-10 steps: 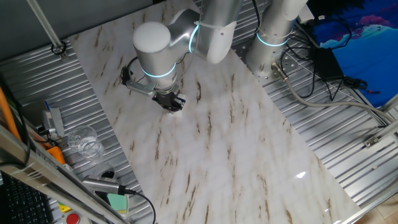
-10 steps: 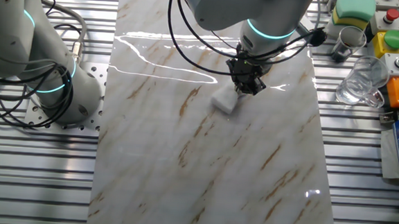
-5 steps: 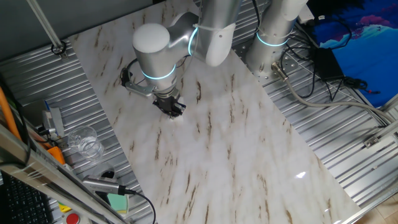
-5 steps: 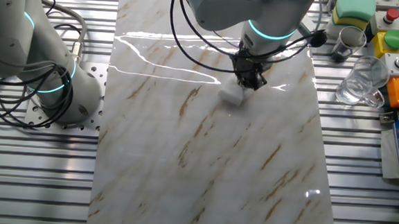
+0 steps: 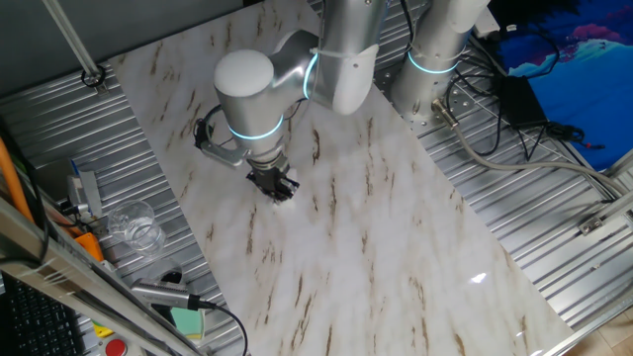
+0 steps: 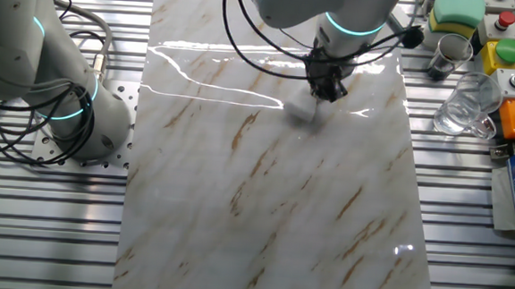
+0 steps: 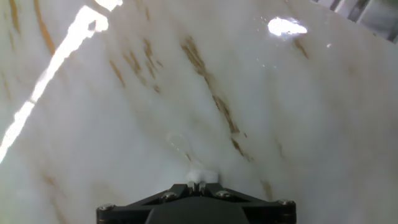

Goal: Clean the tabletop with a sponge

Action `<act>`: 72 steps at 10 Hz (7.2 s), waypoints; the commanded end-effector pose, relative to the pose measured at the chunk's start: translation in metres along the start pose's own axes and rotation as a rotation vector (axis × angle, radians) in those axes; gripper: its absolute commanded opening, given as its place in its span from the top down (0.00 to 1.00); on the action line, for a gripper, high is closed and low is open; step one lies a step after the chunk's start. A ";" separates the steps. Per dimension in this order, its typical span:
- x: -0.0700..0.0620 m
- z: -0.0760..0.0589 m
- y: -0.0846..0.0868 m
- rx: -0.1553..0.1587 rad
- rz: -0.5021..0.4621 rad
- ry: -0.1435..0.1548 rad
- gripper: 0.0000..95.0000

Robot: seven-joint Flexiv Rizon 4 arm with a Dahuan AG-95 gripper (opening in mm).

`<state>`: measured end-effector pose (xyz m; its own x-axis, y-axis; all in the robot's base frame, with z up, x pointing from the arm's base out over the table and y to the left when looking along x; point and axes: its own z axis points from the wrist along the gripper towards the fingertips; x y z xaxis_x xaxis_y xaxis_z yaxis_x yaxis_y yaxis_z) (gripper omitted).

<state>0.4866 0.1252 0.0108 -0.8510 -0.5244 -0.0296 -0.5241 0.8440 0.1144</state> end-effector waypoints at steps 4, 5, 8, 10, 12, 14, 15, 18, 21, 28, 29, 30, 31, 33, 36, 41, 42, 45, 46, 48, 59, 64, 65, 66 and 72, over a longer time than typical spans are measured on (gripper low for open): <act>-0.029 -0.001 0.002 -0.010 0.034 -0.011 1.00; -0.032 -0.001 0.002 -0.011 0.039 -0.010 1.00; -0.057 -0.002 0.005 -0.006 0.057 -0.015 1.00; -0.056 -0.002 0.004 -0.003 0.041 -0.006 1.00; -0.050 -0.003 -0.001 -0.004 0.021 -0.006 1.00; -0.041 -0.009 -0.014 -0.007 -0.005 0.000 1.00; -0.034 -0.011 -0.022 -0.006 -0.020 0.004 1.00; -0.005 -0.014 -0.034 0.012 -0.059 0.014 1.00; 0.023 -0.018 -0.042 0.021 -0.088 0.018 1.00; 0.076 -0.023 -0.078 0.028 -0.185 0.024 1.00; 0.081 -0.021 -0.082 0.028 -0.194 0.023 1.00; 0.086 -0.021 -0.085 0.030 -0.204 0.023 1.00; 0.089 -0.020 -0.088 0.034 -0.212 0.026 1.00; 0.098 -0.020 -0.094 0.038 -0.228 0.029 1.00; 0.114 -0.023 -0.101 0.062 -0.253 0.050 1.00; 0.122 -0.016 -0.098 0.057 -0.225 0.040 1.00; 0.111 -0.007 -0.095 0.049 -0.220 0.026 1.00; 0.092 -0.002 -0.081 0.043 -0.182 0.178 1.00; 0.085 -0.002 -0.077 0.088 -0.204 0.160 1.00; 0.082 -0.001 -0.075 0.084 -0.206 0.137 1.00; 0.045 0.003 -0.056 0.092 -0.183 0.096 1.00; 0.043 -0.006 -0.054 0.077 -0.184 0.095 1.00; 0.044 -0.008 -0.054 0.073 -0.185 0.099 1.00; 0.045 -0.012 -0.054 0.071 -0.186 0.101 1.00; 0.036 -0.012 -0.049 0.041 -0.198 0.054 1.00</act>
<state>0.4851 0.0678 0.0133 -0.7290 -0.6845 0.0013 -0.6827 0.7271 0.0725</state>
